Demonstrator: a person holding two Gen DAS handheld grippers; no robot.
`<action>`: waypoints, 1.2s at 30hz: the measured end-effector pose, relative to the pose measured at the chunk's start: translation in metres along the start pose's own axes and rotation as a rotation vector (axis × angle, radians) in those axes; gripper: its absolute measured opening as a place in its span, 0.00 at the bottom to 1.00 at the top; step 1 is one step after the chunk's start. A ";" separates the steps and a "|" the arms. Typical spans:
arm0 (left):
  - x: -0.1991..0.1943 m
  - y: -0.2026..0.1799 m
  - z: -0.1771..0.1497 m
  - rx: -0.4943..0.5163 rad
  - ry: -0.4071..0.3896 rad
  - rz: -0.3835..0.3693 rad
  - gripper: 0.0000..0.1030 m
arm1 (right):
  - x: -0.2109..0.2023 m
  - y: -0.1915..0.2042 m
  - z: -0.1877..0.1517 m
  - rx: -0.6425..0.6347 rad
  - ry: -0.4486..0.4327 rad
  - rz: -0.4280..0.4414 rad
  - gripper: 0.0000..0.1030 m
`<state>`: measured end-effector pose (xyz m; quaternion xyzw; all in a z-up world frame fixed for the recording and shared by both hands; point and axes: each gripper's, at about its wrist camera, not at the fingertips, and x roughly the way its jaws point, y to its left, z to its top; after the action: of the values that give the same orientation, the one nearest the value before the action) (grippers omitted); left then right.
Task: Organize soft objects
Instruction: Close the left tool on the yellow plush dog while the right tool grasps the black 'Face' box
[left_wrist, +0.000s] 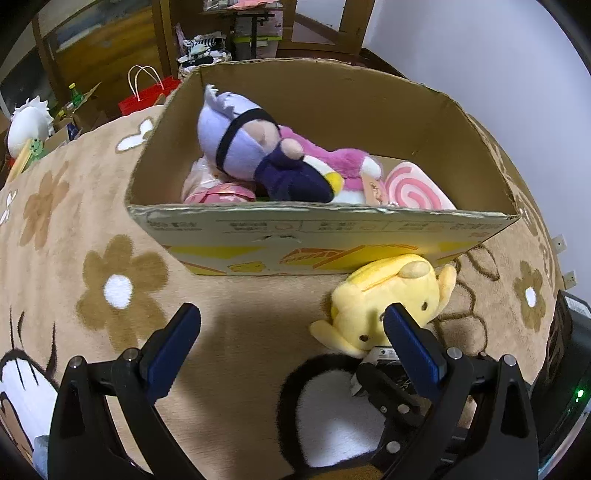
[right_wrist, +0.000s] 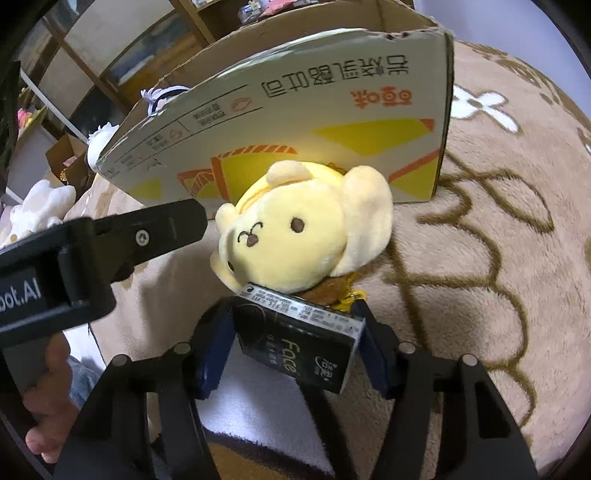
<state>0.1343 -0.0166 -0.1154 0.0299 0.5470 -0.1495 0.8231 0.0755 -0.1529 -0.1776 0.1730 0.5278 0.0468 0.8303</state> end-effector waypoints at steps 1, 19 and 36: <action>0.001 -0.002 0.001 0.002 0.002 -0.013 0.96 | 0.000 0.001 0.000 -0.004 -0.001 -0.003 0.64; 0.009 -0.033 0.003 0.109 -0.027 -0.077 0.96 | -0.016 -0.008 0.001 0.022 -0.037 0.003 0.63; 0.051 -0.046 -0.002 0.095 0.082 -0.150 0.90 | -0.010 -0.016 -0.004 0.057 -0.007 0.010 0.63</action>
<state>0.1377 -0.0711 -0.1572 0.0339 0.5731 -0.2353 0.7842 0.0655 -0.1692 -0.1754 0.1996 0.5250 0.0354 0.8266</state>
